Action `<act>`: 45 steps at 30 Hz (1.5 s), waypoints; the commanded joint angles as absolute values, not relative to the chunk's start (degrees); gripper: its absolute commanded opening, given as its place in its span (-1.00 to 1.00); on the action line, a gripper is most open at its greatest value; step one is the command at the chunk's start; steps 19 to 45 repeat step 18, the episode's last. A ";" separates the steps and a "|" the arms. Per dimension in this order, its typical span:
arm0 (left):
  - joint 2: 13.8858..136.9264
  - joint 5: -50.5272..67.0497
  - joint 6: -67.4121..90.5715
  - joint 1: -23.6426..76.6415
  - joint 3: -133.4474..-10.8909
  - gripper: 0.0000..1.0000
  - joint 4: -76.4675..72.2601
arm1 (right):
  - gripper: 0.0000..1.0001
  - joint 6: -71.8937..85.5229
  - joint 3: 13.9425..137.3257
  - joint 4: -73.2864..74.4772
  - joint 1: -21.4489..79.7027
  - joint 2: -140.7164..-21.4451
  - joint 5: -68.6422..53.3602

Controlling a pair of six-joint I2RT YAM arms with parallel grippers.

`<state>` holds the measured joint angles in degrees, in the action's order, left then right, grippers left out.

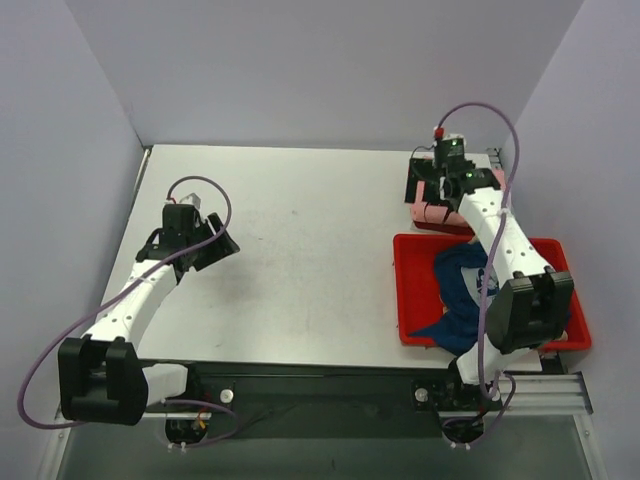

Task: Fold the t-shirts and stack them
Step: Put the neatly folded tshirt into the corner of the board with the right arm

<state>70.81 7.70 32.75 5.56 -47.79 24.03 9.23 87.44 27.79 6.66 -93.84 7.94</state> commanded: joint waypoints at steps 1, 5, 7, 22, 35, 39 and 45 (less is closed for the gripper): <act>68.03 4.75 31.20 6.33 -50.45 0.41 24.00 | 1.00 13.44 78.78 23.56 10.89 -90.62 2.03; 67.85 4.75 30.41 6.59 -50.36 0.40 23.64 | 1.00 18.53 71.92 20.57 16.69 -88.07 -2.98; 67.76 4.75 30.15 6.68 -50.54 0.40 23.73 | 1.00 19.77 70.06 20.22 19.76 -87.80 -3.34; 64.95 3.52 29.44 6.68 -48.96 0.39 22.68 | 0.99 21.89 63.11 21.97 24.87 -84.03 -1.76; 64.95 3.52 29.44 6.68 -48.96 0.39 22.68 | 0.99 21.89 63.11 21.97 24.87 -84.03 -1.76; 64.95 3.52 29.44 6.68 -48.96 0.39 22.68 | 0.99 21.89 63.11 21.97 24.87 -84.03 -1.76; 64.95 3.52 29.44 6.68 -48.96 0.39 22.68 | 0.99 21.89 63.11 21.97 24.87 -84.03 -1.76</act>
